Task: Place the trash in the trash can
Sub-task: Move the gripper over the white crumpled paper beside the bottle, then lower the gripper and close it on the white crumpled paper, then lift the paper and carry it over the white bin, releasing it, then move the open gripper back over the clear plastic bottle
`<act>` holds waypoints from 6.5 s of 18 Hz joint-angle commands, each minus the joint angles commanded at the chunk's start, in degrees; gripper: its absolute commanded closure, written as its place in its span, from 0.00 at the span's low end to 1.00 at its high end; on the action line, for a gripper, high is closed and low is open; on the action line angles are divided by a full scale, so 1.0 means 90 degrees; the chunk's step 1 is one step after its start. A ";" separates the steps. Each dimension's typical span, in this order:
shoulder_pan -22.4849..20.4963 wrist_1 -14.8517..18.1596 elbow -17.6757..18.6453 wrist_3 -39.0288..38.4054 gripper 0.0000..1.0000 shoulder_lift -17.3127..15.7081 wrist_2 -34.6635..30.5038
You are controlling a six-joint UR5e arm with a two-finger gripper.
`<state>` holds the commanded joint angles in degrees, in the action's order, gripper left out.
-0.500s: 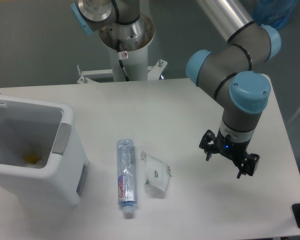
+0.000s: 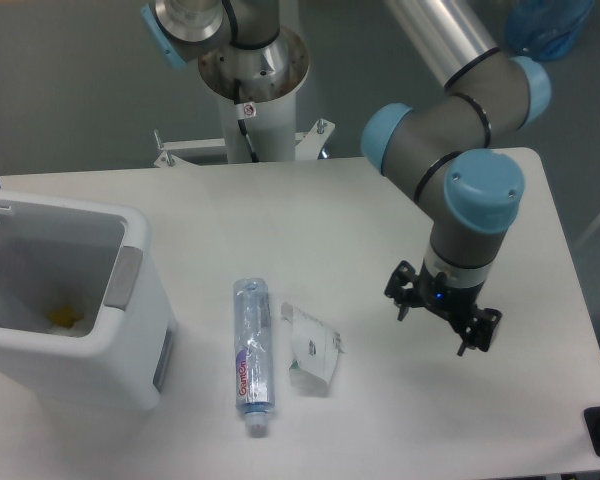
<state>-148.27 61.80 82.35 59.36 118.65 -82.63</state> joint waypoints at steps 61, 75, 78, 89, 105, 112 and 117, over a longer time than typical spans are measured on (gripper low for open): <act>0.0928 -0.1573 0.0430 -0.4124 1.00 -0.2216 0.4277; 0.1953 -0.1613 0.0918 -0.4242 0.00 -0.2764 0.4288; 0.1953 -0.1613 0.0948 -0.4144 0.00 -0.2735 0.4259; 0.0859 -0.1661 0.0519 -0.4144 0.00 -0.1174 0.4056; 0.1533 -0.1564 -0.0175 -0.4115 0.00 0.0751 0.1370; 0.1875 -0.0968 -0.0507 -0.4115 0.00 0.1269 0.0541; 0.2021 -0.0803 -0.0585 -0.3890 0.00 0.1445 0.0080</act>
<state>-130.08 54.57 77.08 24.34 131.66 -81.91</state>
